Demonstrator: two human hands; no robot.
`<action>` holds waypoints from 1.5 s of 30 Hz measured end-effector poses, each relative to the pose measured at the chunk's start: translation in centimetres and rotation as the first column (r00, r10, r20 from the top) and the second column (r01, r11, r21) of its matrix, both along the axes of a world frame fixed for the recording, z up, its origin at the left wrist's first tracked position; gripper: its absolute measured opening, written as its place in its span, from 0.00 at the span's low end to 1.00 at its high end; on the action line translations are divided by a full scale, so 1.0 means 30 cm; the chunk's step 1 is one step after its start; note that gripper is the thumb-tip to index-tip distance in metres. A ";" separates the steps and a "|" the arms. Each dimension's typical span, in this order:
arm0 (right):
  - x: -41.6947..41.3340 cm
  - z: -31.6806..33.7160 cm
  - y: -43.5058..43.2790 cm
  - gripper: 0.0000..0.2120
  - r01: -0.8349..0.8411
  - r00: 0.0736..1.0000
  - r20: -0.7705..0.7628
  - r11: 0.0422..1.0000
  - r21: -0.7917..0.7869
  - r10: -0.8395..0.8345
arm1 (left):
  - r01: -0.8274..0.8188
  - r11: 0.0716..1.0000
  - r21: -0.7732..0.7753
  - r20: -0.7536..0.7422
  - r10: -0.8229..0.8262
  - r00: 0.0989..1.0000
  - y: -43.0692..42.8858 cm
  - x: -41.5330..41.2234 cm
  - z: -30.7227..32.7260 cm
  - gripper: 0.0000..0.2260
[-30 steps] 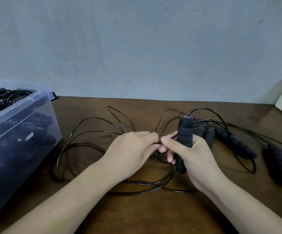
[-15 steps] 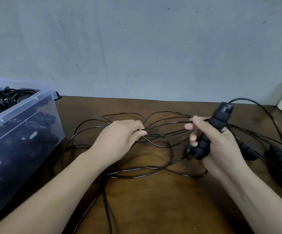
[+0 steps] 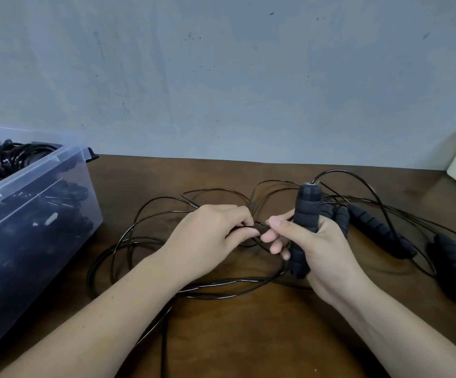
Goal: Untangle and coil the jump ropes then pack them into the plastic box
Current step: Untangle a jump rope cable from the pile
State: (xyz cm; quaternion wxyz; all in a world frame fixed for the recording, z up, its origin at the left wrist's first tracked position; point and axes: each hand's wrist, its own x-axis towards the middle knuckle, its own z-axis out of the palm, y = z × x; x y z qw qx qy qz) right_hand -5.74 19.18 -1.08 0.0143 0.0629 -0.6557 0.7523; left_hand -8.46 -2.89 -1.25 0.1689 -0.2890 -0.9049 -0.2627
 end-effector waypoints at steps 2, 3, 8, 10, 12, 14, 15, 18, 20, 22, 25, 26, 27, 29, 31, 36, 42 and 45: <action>-0.005 0.017 0.014 0.06 0.025 1.000 -0.008 0.999 -0.025 -0.025 | 0.004 1.000 -0.012 -0.004 -0.004 1.000 -0.006 -0.010 0.004 0.08; -0.007 0.028 0.021 0.06 0.041 0.999 -0.012 0.998 -0.040 -0.041 | -0.007 1.000 -0.024 -0.001 0.007 1.000 -0.012 -0.016 0.006 0.07; -0.020 0.074 0.081 0.15 0.108 0.994 -0.022 0.987 -0.120 -0.111 | -0.061 0.998 0.025 0.024 0.061 0.998 -0.073 -0.051 0.010 0.06; -0.024 0.078 0.091 0.16 0.116 0.992 -0.033 0.986 -0.116 -0.121 | -0.067 0.997 0.034 0.019 0.066 0.998 -0.078 -0.055 0.016 0.05; -0.029 0.090 0.101 0.15 0.136 0.989 -0.035 0.982 -0.129 -0.141 | -0.080 0.997 0.016 0.001 0.080 0.997 -0.087 -0.062 0.022 0.04; -0.038 0.108 0.129 0.12 0.171 0.984 -0.019 0.964 -0.205 -0.179 | -0.128 0.992 -0.008 0.009 0.128 0.992 -0.122 -0.082 0.025 0.04; -0.043 0.118 0.148 0.11 0.194 0.979 -0.005 0.947 -0.255 -0.201 | -0.158 0.987 -0.007 0.019 0.158 0.987 -0.147 -0.093 0.025 0.03; -0.052 0.121 0.170 0.09 0.197 0.980 0.033 0.918 -0.343 -0.198 | -0.205 0.978 0.034 0.040 0.204 0.978 -0.192 -0.112 0.020 0.04; -0.052 0.101 0.142 0.14 0.167 0.986 0.042 0.935 -0.312 -0.162 | -0.199 0.980 0.012 0.051 0.198 0.979 -0.179 -0.108 0.012 0.05; -0.045 0.077 0.100 0.20 0.152 0.988 0.061 0.960 -0.236 -0.142 | -0.178 0.984 -0.021 0.054 0.179 0.982 -0.149 -0.096 0.003 0.05; -0.028 0.042 0.038 0.18 0.099 0.992 0.097 0.984 -0.148 -0.085 | -0.155 0.987 -0.035 0.042 0.156 0.987 -0.110 -0.067 0.004 0.06; -0.021 0.030 0.021 0.17 0.072 0.993 0.107 0.989 -0.127 -0.058 | -0.147 0.988 -0.040 0.021 0.148 0.989 -0.096 -0.054 0.008 0.08; -0.015 0.020 0.006 0.16 0.046 0.993 0.112 0.993 -0.109 -0.034 | -0.136 0.989 -0.051 -0.012 0.135 0.991 -0.081 -0.040 0.012 0.11; -0.005 0.002 -0.014 0.15 0.016 0.994 0.111 0.997 -0.074 -0.008 | -0.115 0.990 -0.086 -0.083 0.108 0.991 -0.044 -0.012 0.017 0.15; -0.002 -0.008 -0.023 0.13 0.002 0.994 0.108 0.998 -0.066 0.005 | -0.089 0.991 -0.096 -0.143 0.075 0.987 -0.006 0.014 0.014 0.15; -0.006 -0.003 -0.019 0.07 -0.032 0.997 0.066 0.998 -0.058 0.036 | 0.029 0.998 -0.055 -0.133 -0.036 0.990 0.050 0.045 0.000 0.07; -0.004 0.002 -0.011 0.10 -0.089 0.996 0.032 0.996 0.023 0.088 | 0.009 1.000 0.011 -0.012 -0.009 1.000 0.063 0.066 -0.010 0.05; 0.001 0.011 -0.009 0.07 -0.083 0.996 0.018 0.997 -0.004 0.083 | 0.024 0.991 0.129 0.224 -0.053 0.973 0.068 0.069 -0.005 0.09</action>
